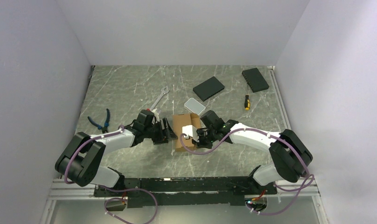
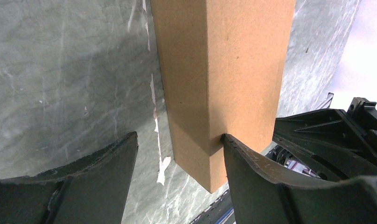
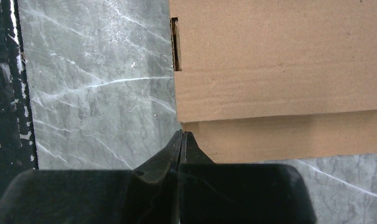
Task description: Fold the paper box
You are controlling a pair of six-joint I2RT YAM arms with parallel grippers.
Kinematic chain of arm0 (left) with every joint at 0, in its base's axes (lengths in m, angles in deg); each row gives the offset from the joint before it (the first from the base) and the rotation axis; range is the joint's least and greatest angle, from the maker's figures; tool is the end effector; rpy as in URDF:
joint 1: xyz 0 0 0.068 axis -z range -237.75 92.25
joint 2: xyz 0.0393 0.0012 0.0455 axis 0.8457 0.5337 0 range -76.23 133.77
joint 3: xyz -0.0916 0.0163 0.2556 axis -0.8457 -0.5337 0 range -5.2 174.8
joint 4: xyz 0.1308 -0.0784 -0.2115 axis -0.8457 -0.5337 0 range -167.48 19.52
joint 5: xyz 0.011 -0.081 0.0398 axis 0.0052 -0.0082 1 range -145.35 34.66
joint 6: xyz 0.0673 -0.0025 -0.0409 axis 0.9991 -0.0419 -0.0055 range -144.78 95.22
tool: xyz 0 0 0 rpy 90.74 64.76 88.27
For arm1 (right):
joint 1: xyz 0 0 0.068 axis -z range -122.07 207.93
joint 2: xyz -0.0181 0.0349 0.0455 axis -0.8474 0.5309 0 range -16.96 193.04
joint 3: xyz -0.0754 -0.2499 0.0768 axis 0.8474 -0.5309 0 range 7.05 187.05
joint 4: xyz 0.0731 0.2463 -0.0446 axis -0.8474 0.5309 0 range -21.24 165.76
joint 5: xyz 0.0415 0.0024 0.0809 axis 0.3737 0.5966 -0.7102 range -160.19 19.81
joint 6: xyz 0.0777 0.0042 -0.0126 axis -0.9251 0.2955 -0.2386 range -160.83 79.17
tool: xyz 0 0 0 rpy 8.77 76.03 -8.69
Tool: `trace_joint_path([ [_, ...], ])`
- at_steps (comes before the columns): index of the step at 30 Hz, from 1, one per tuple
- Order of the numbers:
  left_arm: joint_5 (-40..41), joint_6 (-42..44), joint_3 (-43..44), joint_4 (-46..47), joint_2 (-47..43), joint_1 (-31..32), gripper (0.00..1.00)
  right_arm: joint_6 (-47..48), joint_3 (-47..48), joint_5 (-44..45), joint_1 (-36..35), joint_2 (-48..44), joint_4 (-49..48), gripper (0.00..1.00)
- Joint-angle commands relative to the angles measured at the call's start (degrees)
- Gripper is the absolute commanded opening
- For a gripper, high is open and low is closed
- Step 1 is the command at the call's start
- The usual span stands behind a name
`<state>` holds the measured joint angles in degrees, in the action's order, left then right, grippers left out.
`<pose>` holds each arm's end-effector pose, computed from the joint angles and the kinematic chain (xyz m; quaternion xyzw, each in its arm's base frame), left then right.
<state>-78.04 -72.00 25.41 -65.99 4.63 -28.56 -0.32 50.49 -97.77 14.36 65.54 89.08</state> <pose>0.2278 -0.1571 0.1262 -0.0692 0.9087 -0.3715 0.1773 0.1822 0.2166 0.1519 -0.6740 0.6535 0.2367 0.2503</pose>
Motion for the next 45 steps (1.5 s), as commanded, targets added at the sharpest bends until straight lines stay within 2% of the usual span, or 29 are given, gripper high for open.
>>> trace_joint_path([
  [1,-0.2,1.7,1.1,-1.7,-0.4,0.2,0.72,2.5,1.2,-1.2,0.4,-1.1,2.1,0.00],
  [10,-0.2,1.7,0.9,-1.9,-0.9,0.2,0.72,2.8,1.6,-0.5,1.3,0.2,3.8,0.00],
  [29,-0.8,1.0,0.7,-0.4,-0.4,0.2,0.72,-3.6,2.2,1.4,1.2,1.5,-0.5,0.00],
  [45,-1.6,0.2,0.1,1.3,-0.1,0.2,0.71,-7.7,3.4,-2.9,1.2,1.8,-1.2,0.00],
])
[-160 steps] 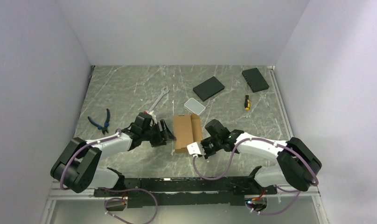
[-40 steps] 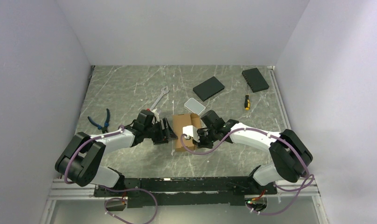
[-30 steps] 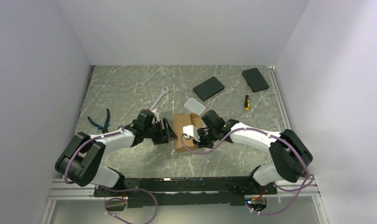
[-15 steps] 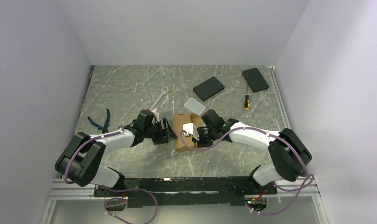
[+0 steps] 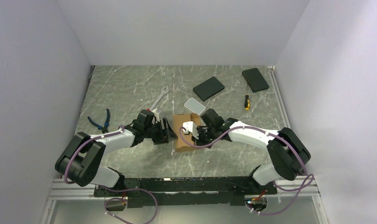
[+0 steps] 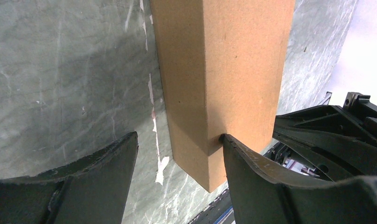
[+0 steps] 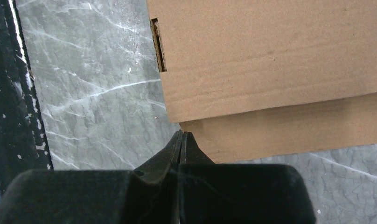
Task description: Fold the paper box
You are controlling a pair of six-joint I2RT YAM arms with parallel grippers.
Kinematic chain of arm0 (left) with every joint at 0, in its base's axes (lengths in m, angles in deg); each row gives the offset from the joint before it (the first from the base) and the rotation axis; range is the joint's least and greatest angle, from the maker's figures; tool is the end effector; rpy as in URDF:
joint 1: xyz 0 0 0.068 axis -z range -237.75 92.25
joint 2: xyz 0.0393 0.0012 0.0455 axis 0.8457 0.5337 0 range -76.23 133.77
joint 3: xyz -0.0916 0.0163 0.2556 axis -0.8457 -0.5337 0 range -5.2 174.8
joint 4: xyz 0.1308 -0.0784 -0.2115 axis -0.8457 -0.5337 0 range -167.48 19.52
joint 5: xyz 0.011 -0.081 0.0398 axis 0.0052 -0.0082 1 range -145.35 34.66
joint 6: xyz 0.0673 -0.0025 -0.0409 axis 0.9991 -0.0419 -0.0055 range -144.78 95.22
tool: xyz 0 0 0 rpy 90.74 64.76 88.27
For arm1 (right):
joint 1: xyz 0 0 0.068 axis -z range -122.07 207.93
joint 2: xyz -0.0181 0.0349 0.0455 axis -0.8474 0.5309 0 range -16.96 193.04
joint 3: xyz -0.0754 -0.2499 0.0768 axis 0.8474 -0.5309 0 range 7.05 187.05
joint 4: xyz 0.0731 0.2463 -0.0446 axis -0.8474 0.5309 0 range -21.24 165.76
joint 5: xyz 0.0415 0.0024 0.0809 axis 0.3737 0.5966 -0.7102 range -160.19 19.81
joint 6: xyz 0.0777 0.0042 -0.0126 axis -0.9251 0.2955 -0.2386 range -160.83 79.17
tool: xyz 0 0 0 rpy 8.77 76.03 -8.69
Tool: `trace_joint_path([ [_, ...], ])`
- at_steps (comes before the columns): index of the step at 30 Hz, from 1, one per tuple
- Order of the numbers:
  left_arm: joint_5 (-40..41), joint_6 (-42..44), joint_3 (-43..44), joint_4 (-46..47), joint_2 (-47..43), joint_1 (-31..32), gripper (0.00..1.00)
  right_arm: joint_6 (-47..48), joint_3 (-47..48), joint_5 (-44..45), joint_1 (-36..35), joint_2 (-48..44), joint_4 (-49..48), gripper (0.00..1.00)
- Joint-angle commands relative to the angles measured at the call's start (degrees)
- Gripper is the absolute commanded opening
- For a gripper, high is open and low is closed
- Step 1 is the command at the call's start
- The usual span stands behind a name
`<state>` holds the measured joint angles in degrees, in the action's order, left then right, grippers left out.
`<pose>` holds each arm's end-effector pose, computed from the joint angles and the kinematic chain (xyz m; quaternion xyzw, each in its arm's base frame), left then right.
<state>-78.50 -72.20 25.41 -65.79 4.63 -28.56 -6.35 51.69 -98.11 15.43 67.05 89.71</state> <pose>0.2277 -0.1577 0.1267 -0.0688 0.9075 -0.3754 0.1755 0.1892 0.2164 0.1505 -0.6322 0.6958 0.2500 0.2317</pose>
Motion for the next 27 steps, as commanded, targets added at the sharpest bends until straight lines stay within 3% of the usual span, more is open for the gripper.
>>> trace_joint_path([
  [1,-1.2,0.2,0.0,1.3,-0.1,0.1,0.71,-1.9,2.2,-2.5,0.1,0.3,-2.0,0.00],
  [12,-1.0,0.0,-0.2,0.7,-0.8,0.2,0.71,-3.3,1.9,1.2,0.1,-1.1,-4.1,0.00],
  [27,-2.8,-1.6,3.1,-2.3,-6.8,0.2,0.75,3.5,1.2,1.5,0.1,-1.6,-1.7,0.00],
])
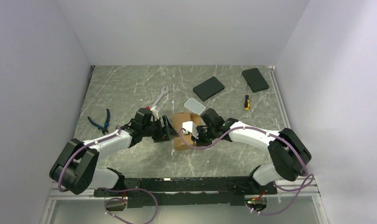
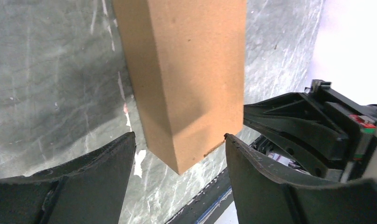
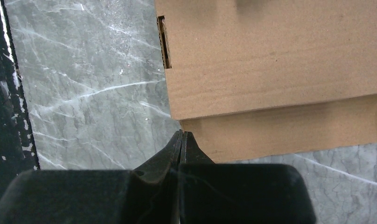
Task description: Fold the paper box
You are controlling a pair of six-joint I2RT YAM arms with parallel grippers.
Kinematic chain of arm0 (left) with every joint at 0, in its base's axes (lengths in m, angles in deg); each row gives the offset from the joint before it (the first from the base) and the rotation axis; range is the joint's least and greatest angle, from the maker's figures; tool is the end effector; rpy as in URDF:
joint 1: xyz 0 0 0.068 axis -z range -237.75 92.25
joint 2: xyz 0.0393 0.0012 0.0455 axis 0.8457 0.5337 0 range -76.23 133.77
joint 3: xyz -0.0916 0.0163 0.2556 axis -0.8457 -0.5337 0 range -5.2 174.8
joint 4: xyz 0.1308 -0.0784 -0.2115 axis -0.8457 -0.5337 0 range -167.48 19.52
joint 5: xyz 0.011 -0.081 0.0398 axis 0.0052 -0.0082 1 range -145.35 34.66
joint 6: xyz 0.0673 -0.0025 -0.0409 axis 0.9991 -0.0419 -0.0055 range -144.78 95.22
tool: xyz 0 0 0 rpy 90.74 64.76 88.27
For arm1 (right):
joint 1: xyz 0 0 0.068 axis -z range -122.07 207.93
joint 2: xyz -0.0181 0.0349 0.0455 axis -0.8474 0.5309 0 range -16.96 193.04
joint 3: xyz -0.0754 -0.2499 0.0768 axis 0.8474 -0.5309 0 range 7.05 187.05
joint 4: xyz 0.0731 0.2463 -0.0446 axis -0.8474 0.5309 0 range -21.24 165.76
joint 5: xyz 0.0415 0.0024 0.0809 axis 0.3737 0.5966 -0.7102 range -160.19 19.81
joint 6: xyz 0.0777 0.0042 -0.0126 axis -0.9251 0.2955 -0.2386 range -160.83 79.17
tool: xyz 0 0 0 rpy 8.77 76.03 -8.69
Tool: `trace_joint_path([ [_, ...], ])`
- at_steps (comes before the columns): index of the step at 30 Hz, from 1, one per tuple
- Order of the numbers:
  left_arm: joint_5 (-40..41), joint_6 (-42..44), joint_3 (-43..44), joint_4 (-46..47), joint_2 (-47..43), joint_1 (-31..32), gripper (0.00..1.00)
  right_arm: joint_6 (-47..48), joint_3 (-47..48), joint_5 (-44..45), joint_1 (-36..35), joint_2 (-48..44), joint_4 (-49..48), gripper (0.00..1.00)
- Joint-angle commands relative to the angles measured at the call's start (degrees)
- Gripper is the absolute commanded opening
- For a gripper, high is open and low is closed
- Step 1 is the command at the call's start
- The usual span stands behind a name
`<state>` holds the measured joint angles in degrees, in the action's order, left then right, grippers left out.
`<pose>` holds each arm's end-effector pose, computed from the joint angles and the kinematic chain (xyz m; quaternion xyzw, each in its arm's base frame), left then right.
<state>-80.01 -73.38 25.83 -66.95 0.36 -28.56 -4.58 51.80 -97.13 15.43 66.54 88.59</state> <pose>0.2248 -0.1579 0.1464 -0.0649 0.8944 -0.4012 0.1865 0.1918 0.2174 0.1543 -0.6426 0.6837 0.2382 0.2508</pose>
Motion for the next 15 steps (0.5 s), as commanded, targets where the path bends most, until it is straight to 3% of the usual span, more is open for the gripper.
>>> trace_joint_path([
  [1,-1.3,-0.4,2.7,-1.3,-2.6,0.2,0.75,1.7,1.0,0.6,0.1,-1.0,-0.7,0.00],
  [8,-1.9,-1.1,1.5,-0.3,0.8,0.2,0.73,1.6,0.8,1.5,0.1,-0.9,-1.2,0.00],
  [15,-1.5,-0.5,1.8,-1.0,3.5,0.2,0.62,4.9,-0.1,-1.4,0.1,-1.5,-0.5,0.00],
])
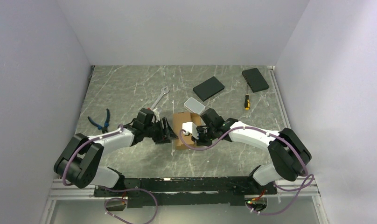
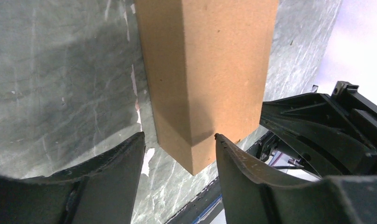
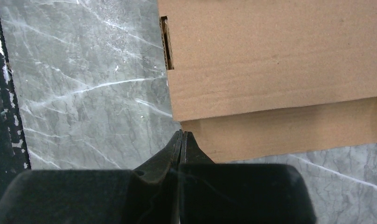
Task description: Fold the paper box
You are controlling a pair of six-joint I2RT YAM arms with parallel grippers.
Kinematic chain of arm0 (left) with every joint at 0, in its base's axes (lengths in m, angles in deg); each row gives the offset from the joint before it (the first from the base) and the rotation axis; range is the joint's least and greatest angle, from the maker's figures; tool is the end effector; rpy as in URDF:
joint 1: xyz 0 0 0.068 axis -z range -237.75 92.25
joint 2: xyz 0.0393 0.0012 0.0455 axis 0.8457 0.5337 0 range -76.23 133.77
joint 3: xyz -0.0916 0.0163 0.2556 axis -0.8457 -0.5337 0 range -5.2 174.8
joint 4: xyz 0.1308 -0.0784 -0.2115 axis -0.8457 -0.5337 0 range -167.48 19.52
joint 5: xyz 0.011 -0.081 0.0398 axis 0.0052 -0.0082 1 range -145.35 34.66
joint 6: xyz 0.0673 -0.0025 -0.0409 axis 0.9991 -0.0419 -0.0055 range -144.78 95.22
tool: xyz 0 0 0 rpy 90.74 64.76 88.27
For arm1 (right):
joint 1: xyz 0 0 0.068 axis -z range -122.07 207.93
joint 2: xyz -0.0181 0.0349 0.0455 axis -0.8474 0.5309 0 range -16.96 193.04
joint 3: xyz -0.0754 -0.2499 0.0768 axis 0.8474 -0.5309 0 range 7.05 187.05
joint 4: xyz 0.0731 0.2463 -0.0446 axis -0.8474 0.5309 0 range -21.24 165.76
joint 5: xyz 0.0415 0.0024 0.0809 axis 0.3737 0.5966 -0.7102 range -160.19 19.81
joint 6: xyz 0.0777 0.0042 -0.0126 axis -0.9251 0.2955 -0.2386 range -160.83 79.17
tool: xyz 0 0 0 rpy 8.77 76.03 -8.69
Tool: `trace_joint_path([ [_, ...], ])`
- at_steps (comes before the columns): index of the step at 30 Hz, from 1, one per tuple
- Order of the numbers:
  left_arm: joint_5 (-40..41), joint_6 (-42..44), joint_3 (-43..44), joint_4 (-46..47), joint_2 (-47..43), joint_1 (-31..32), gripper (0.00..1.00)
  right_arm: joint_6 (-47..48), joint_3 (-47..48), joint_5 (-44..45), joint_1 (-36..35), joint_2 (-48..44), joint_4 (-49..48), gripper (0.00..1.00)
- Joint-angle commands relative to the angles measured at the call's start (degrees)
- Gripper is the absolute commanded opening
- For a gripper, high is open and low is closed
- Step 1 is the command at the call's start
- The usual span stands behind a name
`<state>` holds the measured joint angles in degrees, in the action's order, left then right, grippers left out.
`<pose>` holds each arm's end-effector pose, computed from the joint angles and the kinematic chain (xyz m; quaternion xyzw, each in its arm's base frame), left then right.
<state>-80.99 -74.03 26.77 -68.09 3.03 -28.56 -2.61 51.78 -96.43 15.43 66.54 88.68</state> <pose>0.2268 -0.1602 0.1380 -0.0731 0.9016 -0.3952 0.1601 0.1922 0.2168 0.1538 -0.6539 0.6749 0.2282 0.2545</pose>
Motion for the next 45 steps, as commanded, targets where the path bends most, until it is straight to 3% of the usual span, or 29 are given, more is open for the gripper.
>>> trace_joint_path([
  [1,-0.2,0.4,1.0,-0.3,1.0,0.1,0.59,3.5,-0.3,-2.3,0.1,-1.7,-0.5,0.00],
  [7,1.9,0.7,0.9,-2.2,1.7,0.2,0.50,8.7,-1.8,-5.1,0.2,-3.5,0.8,0.00],
  [10,2.0,1.0,1.0,-2.3,2.0,0.2,0.49,7.0,-1.5,-3.6,0.3,-3.0,0.1,0.00],
  [23,0.1,1.4,1.5,-1.0,3.6,0.2,0.47,-3.3,-0.4,2.0,0.8,-1.0,-4.1,0.00],
  [35,-1.3,0.9,1.5,0.5,4.6,0.2,0.47,-1.4,-0.3,-2.4,0.7,-2.4,-3.1,0.00],
  [45,-2.4,0.0,1.9,2.4,6.4,0.7,0.46,-6.9,1.4,-1.1,0.5,-1.3,-5.0,0.00],
])
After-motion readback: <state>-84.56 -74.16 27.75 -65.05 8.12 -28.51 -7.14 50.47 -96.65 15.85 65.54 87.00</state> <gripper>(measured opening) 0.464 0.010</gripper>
